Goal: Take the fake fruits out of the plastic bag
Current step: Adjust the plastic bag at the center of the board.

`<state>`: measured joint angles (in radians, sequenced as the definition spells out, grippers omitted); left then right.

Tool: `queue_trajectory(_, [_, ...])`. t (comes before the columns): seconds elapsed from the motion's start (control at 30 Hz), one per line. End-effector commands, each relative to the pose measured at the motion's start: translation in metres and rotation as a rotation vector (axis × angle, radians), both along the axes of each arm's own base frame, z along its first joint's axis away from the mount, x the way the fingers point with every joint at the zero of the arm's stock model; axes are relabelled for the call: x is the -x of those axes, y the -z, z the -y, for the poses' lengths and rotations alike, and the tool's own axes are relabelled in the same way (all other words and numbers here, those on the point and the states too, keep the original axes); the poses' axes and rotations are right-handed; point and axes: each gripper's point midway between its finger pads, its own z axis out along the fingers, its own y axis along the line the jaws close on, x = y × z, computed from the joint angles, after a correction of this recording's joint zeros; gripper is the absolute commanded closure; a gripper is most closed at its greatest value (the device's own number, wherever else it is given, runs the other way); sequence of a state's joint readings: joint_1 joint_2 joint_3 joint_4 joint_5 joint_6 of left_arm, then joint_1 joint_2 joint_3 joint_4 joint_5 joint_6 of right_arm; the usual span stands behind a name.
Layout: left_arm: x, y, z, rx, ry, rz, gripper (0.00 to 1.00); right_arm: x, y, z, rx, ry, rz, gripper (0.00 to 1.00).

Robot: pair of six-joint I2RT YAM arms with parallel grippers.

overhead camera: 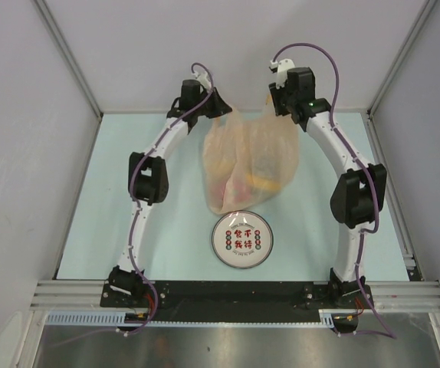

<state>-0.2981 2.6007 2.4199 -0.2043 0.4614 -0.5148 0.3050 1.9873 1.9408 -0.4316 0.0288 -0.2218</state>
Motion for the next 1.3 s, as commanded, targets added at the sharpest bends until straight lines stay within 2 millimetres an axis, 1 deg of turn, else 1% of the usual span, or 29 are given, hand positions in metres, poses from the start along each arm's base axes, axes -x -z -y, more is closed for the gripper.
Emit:
queue_trajectory(0.0, [-0.02, -0.121, -0.007, 0.058, 0.008, 0.391, 1.0, -0.046, -0.011, 0.018, -0.04, 0.076, 0.077, 0.74])
queue_trajectory(0.03, [-0.017, -0.141, -0.012, 0.062, 0.001, 0.424, 1.0, -0.053, -0.014, 0.021, -0.04, 0.082, 0.093, 0.83])
queue_trajectory(0.07, [-0.016, -0.151, -0.016, 0.063, 0.005, 0.446, 1.0, -0.061, -0.041, 0.022, -0.054, 0.093, 0.159, 0.91])
queue_trajectory(0.1, [-0.016, -0.163, -0.025, 0.054, 0.003, 0.476, 1.0, -0.067, -0.047, 0.021, -0.059, 0.096, 0.18, 1.0])
queue_trajectory(0.13, [-0.013, -0.175, -0.03, 0.045, 0.001, 0.501, 1.0, -0.074, -0.057, 0.019, -0.07, 0.094, 0.224, 1.0])
queue_trajectory(0.2, [-0.004, -0.222, -0.049, 0.031, -0.035, 0.582, 1.0, -0.08, -0.1, 0.013, -0.103, 0.076, 0.337, 1.0])
queue_trajectory(0.23, [0.0, -0.24, -0.057, 0.028, -0.06, 0.608, 1.0, -0.082, -0.107, 0.009, -0.114, 0.068, 0.357, 1.0])
queue_trajectory(0.27, [0.015, -0.278, -0.067, 0.021, -0.077, 0.678, 1.0, -0.08, -0.141, 0.01, -0.146, 0.072, 0.427, 1.0])
queue_trajectory(0.33, [0.033, -0.31, -0.073, 0.013, -0.064, 0.742, 1.0, -0.075, -0.17, 0.011, -0.198, 0.078, 0.484, 1.0])
queue_trajectory(0.37, [0.054, -0.341, -0.077, 0.024, -0.049, 0.795, 1.0, -0.071, -0.184, 0.01, -0.209, 0.073, 0.513, 1.0])
queue_trajectory(0.47, [0.081, -0.356, -0.076, 0.024, 0.007, 0.788, 1.0, -0.047, -0.228, 0.014, -0.244, 0.061, 0.59, 1.0])
queue_trajectory(0.5, [0.098, -0.372, -0.078, 0.031, 0.023, 0.81, 1.0, -0.046, -0.221, 0.014, -0.247, 0.063, 0.573, 1.0])
queue_trajectory(0.53, [0.105, -0.367, -0.075, 0.033, 0.049, 0.789, 1.0, -0.042, -0.222, 0.016, -0.251, 0.065, 0.568, 1.0])
queue_trajectory(0.57, [0.113, -0.365, -0.072, 0.036, 0.077, 0.774, 1.0, -0.026, -0.24, 0.023, -0.265, 0.079, 0.589, 1.0])
queue_trajectory(0.6, [0.136, -0.373, -0.068, 0.047, 0.148, 0.782, 1.0, -0.028, -0.208, 0.024, -0.243, 0.09, 0.517, 1.0])
queue_trajectory(0.7, [0.163, -0.333, -0.054, 0.059, 0.294, 0.649, 1.0, 0.002, -0.197, 0.035, -0.212, 0.091, 0.494, 1.0])
queue_trajectory(0.73, [0.174, -0.307, -0.053, 0.058, 0.32, 0.57, 1.0, 0.003, -0.136, 0.038, -0.172, 0.102, 0.379, 1.0])
queue_trajectory(0.77, [0.181, -0.29, -0.051, 0.057, 0.338, 0.52, 1.0, 0.02, -0.143, 0.047, -0.182, 0.127, 0.392, 1.0])
queue_trajectory(0.8, [0.188, -0.274, -0.051, 0.056, 0.347, 0.474, 1.0, 0.027, -0.126, 0.051, -0.18, 0.143, 0.355, 1.0])
queue_trajectory(0.83, [0.2, -0.244, -0.053, 0.057, 0.349, 0.393, 1.0, 0.036, -0.074, 0.054, -0.156, 0.154, 0.247, 1.0])
queue_trajectory(0.87, [0.206, -0.233, -0.049, 0.06, 0.353, 0.375, 0.93, 0.048, -0.057, 0.056, -0.151, 0.159, 0.193, 1.0])
queue_trajectory(0.9, [0.21, -0.224, -0.048, 0.06, 0.345, 0.355, 0.78, 0.062, -0.047, 0.058, -0.168, 0.17, 0.159, 1.0])
queue_trajectory(0.93, [0.215, -0.209, -0.046, 0.053, 0.331, 0.326, 0.63, 0.075, -0.015, 0.06, -0.16, 0.173, 0.087, 1.0])
queue_trajectory(0.97, [0.22, -0.207, -0.038, 0.05, 0.343, 0.335, 0.47, 0.086, -0.002, 0.061, -0.165, 0.178, 0.047, 1.0])
queue_trajectory(1.03, [0.22, -0.208, -0.029, 0.022, 0.348, 0.367, 0.38, 0.104, 0.005, 0.059, -0.2, 0.17, 0.006, 1.0])
queue_trajectory(1.07, [0.22, -0.202, -0.018, 0.019, 0.37, 0.358, 0.32, 0.116, 0.025, 0.06, -0.188, 0.168, -0.055, 1.0])
queue_trajectory(1.1, [0.219, -0.204, -0.013, 0.021, 0.382, 0.362, 0.29, 0.123, 0.024, 0.06, -0.212, 0.175, -0.067, 1.0])
queue_trajectory(1.13, [0.218, -0.214, -0.006, 0.028, 0.393, 0.382, 0.28, 0.128, 0.029, 0.06, -0.212, 0.175, -0.085, 1.0])
queue_trajectory(1.27, [0.196, -0.213, 0.015, 0.047, 0.405, 0.391, 0.27, 0.14, 0.032, 0.079, -0.23, 0.24, -0.112, 1.0])
